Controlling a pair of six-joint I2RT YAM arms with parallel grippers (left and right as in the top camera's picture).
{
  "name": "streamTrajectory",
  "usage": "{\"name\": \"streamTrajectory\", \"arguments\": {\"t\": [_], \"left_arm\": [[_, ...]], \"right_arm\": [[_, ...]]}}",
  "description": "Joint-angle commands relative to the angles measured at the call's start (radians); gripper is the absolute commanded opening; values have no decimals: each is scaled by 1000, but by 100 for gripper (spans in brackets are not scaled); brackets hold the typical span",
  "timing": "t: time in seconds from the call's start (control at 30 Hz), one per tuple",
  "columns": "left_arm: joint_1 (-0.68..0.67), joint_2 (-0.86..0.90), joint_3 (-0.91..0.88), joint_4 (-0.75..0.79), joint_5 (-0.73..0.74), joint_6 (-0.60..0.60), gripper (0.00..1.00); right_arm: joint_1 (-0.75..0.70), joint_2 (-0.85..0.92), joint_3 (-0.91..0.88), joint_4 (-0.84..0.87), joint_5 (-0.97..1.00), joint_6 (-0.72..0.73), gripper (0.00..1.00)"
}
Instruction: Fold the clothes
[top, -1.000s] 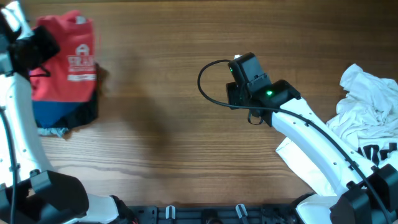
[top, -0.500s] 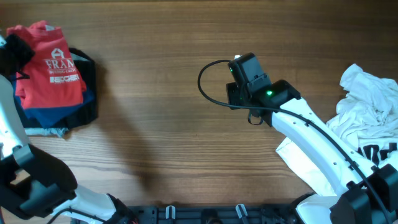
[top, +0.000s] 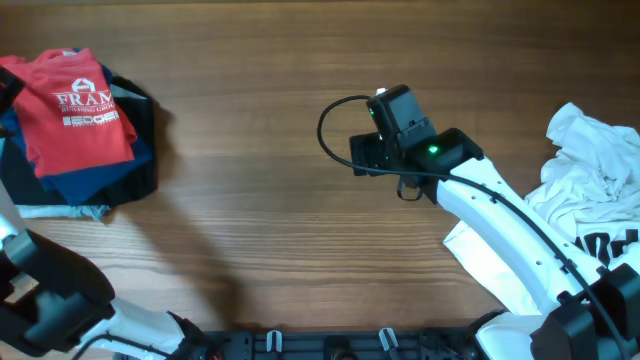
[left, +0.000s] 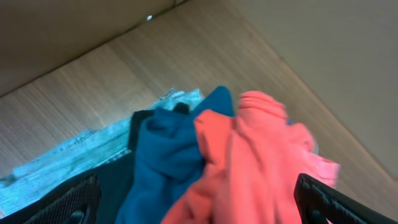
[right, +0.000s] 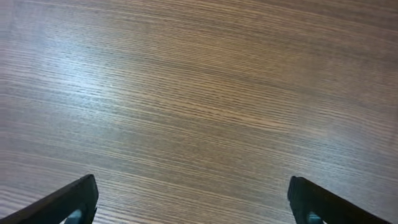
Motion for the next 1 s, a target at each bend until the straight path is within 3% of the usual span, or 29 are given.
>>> {"name": "streamTrajectory", "arguments": {"t": [0.0,0.13,0.23,0.37,0.5,0.77,0.97], "left_arm": [[-92,-127,13,-4,111,-7,100],[-256,-148,13,-51,111,50,100],[-413,-145,13,-114,111,87,100],[-592,-136,13,-188,77,97,100],[-710,-130,13,-292,40,97,100],[-736,-130,13,-679,39,92,100],[-753,-177,-6,-812,30,56,99]], "right_arm": [[2,-11,-2,27,-37,35,100],[2,-12,-2,105,-57,108,100],[-8,-23,1,164,-56,80,100],[-95,-27,35,167,-91,74,100],[-237,-27,72,158,-190,-37,99],[-387,-89,133,-106,-165,-21,100],[-395,-327,95,-208,-153,4,100]]}}
